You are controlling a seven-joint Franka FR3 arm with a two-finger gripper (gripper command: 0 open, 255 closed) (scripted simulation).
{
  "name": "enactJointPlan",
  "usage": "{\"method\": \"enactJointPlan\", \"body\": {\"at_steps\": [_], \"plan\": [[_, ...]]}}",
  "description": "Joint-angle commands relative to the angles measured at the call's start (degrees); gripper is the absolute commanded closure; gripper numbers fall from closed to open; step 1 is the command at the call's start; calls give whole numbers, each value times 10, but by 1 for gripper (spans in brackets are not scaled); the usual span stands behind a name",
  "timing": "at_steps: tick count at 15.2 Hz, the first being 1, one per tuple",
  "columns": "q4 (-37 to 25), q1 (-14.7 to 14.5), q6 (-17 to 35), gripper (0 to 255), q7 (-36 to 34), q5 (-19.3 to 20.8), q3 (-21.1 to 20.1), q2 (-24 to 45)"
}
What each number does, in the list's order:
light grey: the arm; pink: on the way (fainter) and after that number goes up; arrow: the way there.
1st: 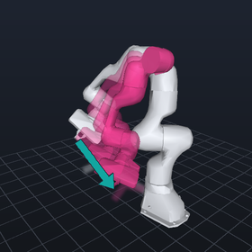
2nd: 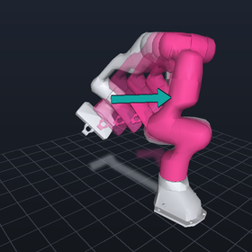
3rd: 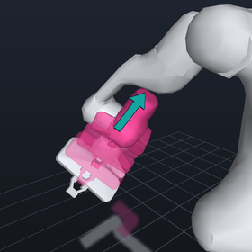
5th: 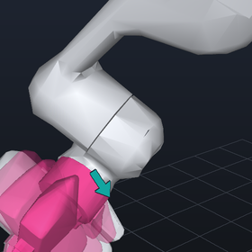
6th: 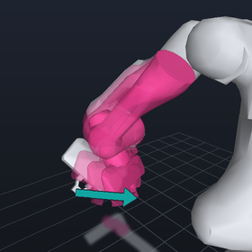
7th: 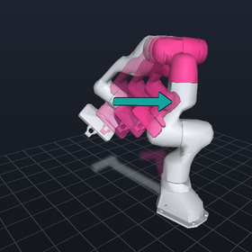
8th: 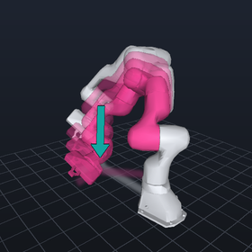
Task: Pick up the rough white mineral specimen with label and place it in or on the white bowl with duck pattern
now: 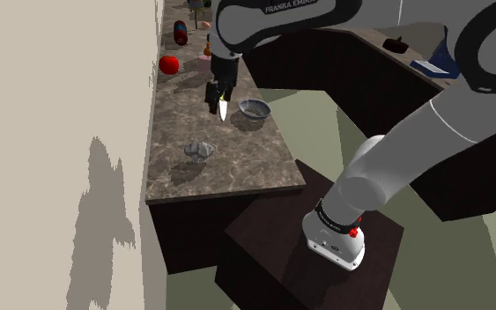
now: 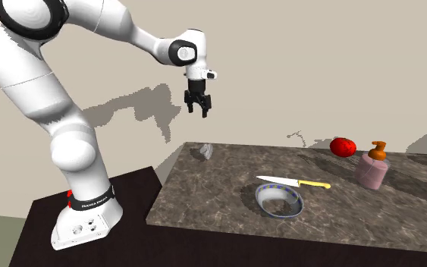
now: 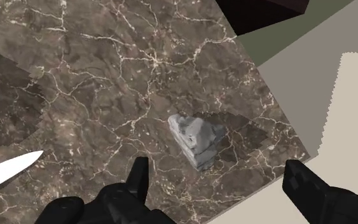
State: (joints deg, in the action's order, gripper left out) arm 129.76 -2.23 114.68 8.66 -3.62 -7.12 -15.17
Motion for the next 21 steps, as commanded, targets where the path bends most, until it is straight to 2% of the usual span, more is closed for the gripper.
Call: {"method": "enactJointPlan", "body": {"at_steps": [1, 12, 21], "plan": [[-11, -2, 22, 0, 7, 7, -4, 44], [-114, -22, 97, 0, 22, 61, -22, 282], [-98, -25, 153, 0, 17, 72, -20, 326]]}}
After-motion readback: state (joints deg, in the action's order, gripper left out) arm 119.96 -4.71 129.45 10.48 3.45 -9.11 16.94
